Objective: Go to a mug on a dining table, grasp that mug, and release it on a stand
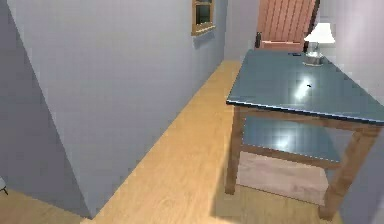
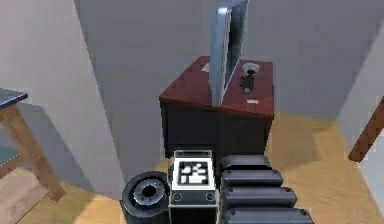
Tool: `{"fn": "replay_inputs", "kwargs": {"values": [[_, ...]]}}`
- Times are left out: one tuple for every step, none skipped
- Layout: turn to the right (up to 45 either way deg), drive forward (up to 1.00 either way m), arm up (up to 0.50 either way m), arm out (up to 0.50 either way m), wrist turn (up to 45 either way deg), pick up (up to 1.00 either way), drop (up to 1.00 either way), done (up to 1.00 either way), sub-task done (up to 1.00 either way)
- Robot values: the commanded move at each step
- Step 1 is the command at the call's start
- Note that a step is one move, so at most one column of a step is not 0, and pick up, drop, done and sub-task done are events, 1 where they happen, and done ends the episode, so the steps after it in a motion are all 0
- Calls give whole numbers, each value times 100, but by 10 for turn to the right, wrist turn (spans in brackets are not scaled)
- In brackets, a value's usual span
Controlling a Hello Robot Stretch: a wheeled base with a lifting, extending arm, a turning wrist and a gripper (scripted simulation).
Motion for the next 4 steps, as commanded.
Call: {"fn": "replay_inputs", "kwargs": {"values": [[0,100,0,0,0,0,0,0,0],[-90,0,0,0,0,0,0,0,0],[0,15,0,0,0,0,0,0,0],[210,0,0,0,0,0,0,0,0]]}}
